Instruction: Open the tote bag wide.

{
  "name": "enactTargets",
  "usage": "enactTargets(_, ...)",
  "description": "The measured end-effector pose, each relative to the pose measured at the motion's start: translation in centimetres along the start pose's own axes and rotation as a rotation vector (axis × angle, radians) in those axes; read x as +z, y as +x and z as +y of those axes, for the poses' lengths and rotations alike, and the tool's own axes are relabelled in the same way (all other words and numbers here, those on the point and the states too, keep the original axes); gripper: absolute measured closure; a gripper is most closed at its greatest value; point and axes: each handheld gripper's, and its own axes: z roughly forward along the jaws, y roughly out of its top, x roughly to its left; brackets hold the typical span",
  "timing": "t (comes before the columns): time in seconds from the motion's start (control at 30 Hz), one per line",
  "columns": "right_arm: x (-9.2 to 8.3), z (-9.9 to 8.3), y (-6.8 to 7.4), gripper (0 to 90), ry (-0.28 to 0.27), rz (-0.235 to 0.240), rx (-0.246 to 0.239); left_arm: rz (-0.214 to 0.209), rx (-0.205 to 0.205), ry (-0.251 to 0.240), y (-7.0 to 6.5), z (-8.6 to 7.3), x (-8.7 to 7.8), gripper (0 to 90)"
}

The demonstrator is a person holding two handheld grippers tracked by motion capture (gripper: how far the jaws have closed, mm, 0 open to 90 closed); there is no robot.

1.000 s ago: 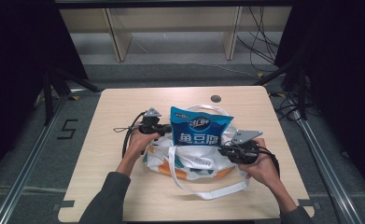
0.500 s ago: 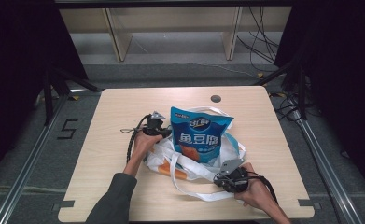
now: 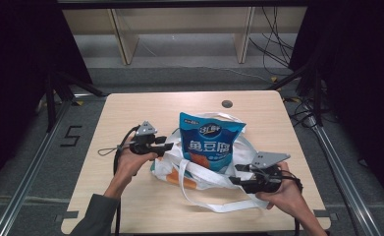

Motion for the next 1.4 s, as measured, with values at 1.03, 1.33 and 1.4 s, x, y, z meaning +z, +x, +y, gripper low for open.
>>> enactTargets(1.03, 4.5, 1.2, -9.9, 58.9, 0.023, -0.185, 0.171, -0.108, 0.227, 0.124, -5.4, -2.3, 4.3, 54.2)
enactTargets(1.33, 4.6, 0.9, -10.8, 88.9, 0.038, -0.236, 0.136, -0.06, 0.38, 0.213, -6.5, -4.6, 2.2, 81.7)
enactTargets(1.4, 4.9, 0.7, -11.3, 89.0, 0.036, -0.267, 0.132, -0.081, 0.36, 0.221, -6.6, -5.8, 1.8, 82.3)
